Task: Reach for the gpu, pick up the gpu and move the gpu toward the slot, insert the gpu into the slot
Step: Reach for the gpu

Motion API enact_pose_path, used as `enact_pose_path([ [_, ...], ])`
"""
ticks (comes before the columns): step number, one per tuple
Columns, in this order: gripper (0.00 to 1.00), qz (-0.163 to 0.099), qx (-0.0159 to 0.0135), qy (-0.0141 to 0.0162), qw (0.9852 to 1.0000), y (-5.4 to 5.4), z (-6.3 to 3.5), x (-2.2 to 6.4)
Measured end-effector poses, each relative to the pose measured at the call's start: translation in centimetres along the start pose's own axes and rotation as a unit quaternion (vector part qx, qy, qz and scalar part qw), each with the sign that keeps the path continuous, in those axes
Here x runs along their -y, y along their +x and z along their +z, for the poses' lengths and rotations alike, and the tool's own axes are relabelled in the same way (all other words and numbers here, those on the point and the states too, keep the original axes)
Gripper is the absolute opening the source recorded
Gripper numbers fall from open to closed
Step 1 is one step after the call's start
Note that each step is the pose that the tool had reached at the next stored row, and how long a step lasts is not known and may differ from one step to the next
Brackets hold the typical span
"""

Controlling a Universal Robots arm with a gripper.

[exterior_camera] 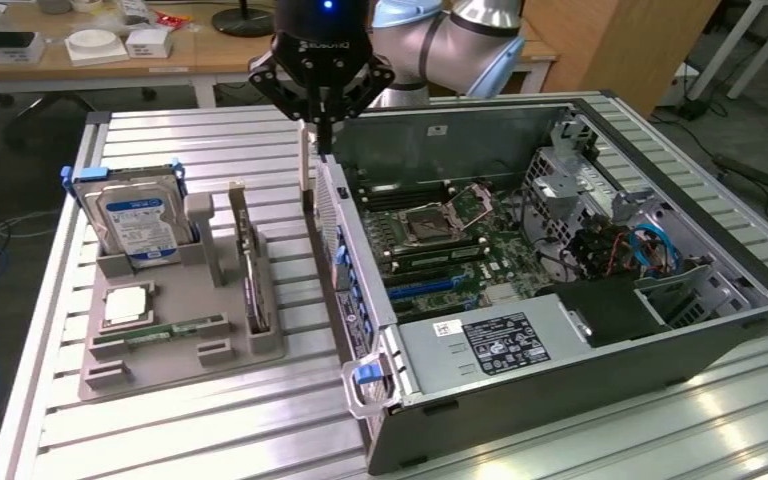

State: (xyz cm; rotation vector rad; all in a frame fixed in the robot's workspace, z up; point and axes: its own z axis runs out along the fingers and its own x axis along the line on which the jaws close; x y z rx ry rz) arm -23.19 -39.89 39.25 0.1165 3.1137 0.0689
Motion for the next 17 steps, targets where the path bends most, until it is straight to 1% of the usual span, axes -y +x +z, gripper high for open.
enact_pose_path([
  [17, 0.10, 0.000, 0.0000, 0.0000, 1.0000, 5.4, -0.12, 0.40],
])
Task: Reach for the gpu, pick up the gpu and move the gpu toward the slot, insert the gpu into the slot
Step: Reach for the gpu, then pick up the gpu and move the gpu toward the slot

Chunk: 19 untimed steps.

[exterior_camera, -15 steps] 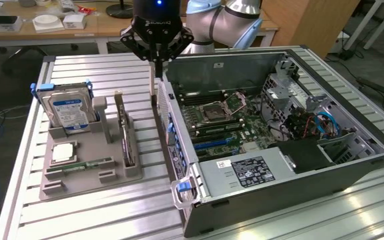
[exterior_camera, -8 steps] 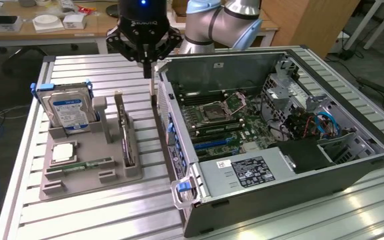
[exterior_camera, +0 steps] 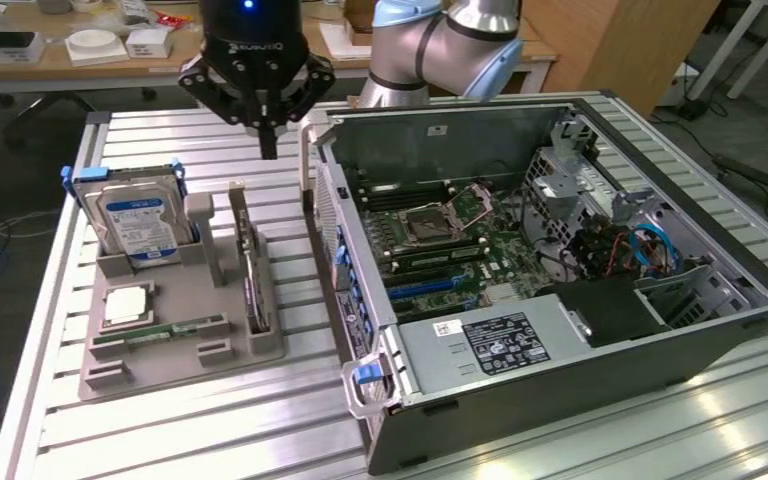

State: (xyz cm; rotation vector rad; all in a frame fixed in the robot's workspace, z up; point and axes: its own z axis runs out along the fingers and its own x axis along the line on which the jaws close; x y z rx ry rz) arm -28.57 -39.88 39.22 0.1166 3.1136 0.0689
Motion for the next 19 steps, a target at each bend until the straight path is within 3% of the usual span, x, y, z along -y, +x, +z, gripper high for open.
enact_pose_path([
  [13, 0.10, 0.000, -0.0001, 0.0000, 1.0000, 3.6, -0.07, 0.27],
  [19, 0.10, 0.000, -0.0001, 0.0000, 1.0000, 3.6, -0.08, 0.27],
])
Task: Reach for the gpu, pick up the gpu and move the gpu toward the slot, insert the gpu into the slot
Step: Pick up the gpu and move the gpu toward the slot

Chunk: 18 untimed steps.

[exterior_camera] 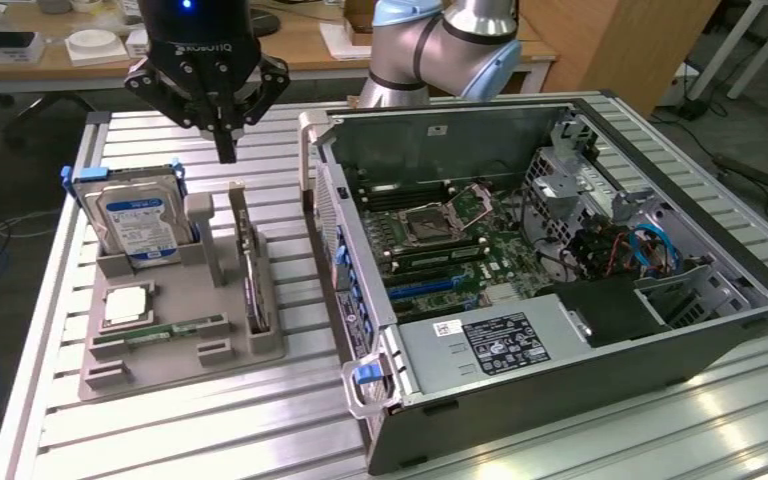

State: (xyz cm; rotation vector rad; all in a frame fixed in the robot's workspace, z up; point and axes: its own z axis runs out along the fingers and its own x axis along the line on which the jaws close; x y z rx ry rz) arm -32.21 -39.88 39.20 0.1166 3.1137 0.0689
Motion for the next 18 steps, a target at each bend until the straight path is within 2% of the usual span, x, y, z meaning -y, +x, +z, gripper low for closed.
enact_pose_path([
  [8, 0.11, 0.000, 0.0000, 0.0000, 1.0000, 0.00, 0.00, 0.00],
  [9, 0.17, 0.000, 0.0000, 0.0000, 1.0000, 0.00, 0.00, 0.00],
  [10, 0.17, 0.000, 0.0000, 0.0000, 1.0000, 0.00, 0.00, 0.00],
  [12, 0.29, 0.000, 0.0000, 0.0000, 1.0000, 0.00, 0.00, 0.00],
  [13, 0.29, 0.000, 0.0000, 0.0000, 1.0000, 0.00, 0.00, 0.00],
  [16, 0.47, 0.000, 0.0000, 0.0000, 1.0000, 0.00, 0.00, 0.00],
  [17, 0.47, 0.000, 0.0000, 0.0000, 1.0000, 0.00, 0.00, 0.00],
  [18, 0.53, 0.000, 0.0000, 0.0000, 1.0000, 0.00, 0.00, 0.00],
])
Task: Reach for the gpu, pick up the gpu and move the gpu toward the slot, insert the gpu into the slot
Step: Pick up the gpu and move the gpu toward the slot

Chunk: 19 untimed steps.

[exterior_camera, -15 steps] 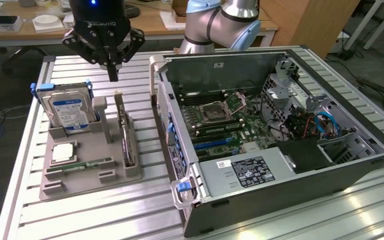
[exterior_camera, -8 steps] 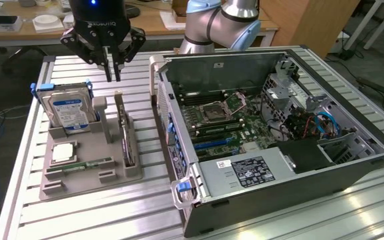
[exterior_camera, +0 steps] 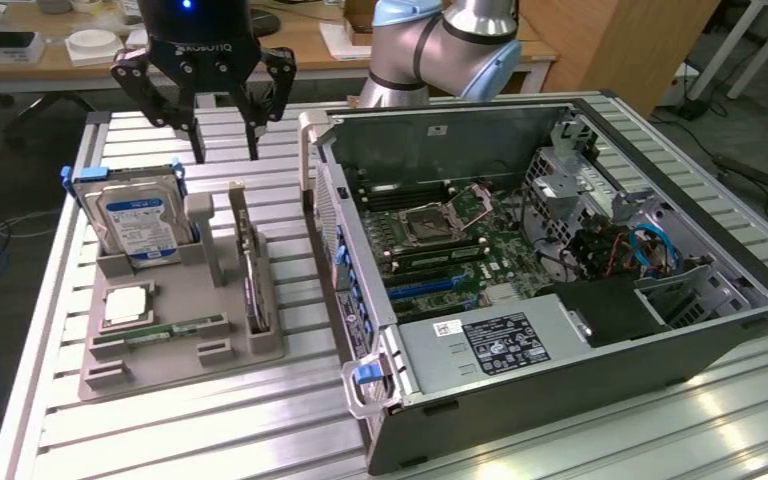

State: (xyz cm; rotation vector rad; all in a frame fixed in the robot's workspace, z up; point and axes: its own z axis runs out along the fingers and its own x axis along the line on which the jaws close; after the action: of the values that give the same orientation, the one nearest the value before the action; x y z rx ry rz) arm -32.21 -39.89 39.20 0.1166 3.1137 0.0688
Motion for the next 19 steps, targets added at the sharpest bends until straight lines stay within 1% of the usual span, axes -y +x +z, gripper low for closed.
enact_pose_path([
  [1, 0.53, 0.000, 0.0000, 0.0000, 1.0000, 0.0, 0.00, 0.00],
  [3, 0.64, 0.000, 0.0000, 0.0000, 1.0000, 0.0, 0.00, 0.01],
  [5, 0.64, -0.002, -0.0001, 0.0001, 1.0000, 0.1, 0.00, 0.04],
  [6, 0.71, -0.006, -0.0004, 0.0001, 1.0000, 0.1, 0.01, 0.06],
  [9, 0.71, -0.021, -0.0021, 0.0003, 0.9998, 0.1, 0.14, 0.07],
  [11, 0.71, -0.028, -0.0025, 0.0002, 0.9996, 0.0, 0.34, 0.09],
  [16, 0.71, -0.029, -0.0025, -0.0001, 0.9996, -0.1, 1.10, 0.10],
  [19, 0.71, -0.029, -0.0026, -0.0014, 0.9996, -0.2, 1.61, 0.20],
])
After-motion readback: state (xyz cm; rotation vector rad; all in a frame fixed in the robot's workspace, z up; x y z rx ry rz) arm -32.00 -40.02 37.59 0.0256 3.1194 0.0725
